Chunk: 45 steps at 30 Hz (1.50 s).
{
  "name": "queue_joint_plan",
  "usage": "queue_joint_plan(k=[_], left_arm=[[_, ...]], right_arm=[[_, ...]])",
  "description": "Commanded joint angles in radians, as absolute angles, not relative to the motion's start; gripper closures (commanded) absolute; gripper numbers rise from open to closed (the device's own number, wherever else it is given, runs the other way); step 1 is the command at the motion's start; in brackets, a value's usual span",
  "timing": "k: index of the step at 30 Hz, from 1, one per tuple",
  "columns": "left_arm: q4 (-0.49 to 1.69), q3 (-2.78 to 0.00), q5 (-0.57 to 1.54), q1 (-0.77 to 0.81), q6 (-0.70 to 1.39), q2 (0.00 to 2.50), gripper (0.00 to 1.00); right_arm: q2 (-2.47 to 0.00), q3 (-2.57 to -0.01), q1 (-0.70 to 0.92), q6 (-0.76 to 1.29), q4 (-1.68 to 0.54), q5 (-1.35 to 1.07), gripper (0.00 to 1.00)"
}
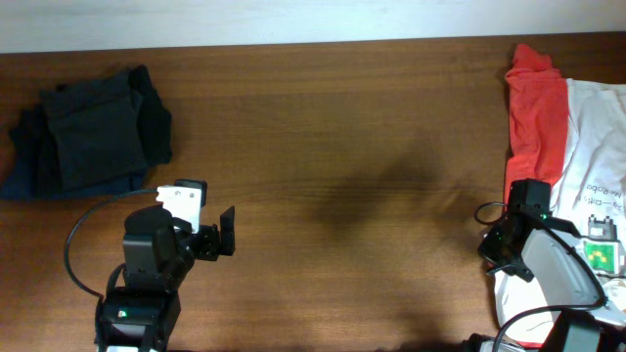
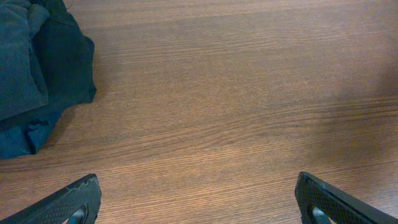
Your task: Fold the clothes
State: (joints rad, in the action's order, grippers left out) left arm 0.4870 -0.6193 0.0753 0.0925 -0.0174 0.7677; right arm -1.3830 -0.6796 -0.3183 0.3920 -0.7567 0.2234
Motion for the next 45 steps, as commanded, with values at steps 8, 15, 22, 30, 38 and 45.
queue_joint_plan(k=[8, 15, 22, 30, 38, 45], left_arm=[[0.487, -0.642, 0.089, 0.097, -0.012, 0.767, 0.01], [0.487, -0.641, 0.082, 0.097, -0.015, 0.767, 0.01], [0.487, -0.642, 0.082, 0.097, -0.015, 0.767, 0.01], [0.487, -0.642, 0.082, 0.097, -0.015, 0.767, 0.01], [0.487, -0.642, 0.082, 0.097, -0.015, 0.767, 0.01], [0.487, -0.641, 0.082, 0.097, -0.015, 0.767, 0.01]], right_arm=[[-1.386, -1.231, -0.323, 0.398, -1.096, 0.214, 0.93], [-1.388, -1.241, -0.323, 0.398, -1.152, 0.220, 0.93], [-1.398, -1.205, -0.323, 0.398, -1.145, 0.222, 0.87], [-1.398, -1.151, -0.321, 0.398, -1.150, 0.220, 0.66], [-1.398, -0.793, -0.321, 0.398, -0.805, 0.222, 0.47], [-1.399, -0.744, -0.321, 0.398, -0.731, 0.308, 0.41]])
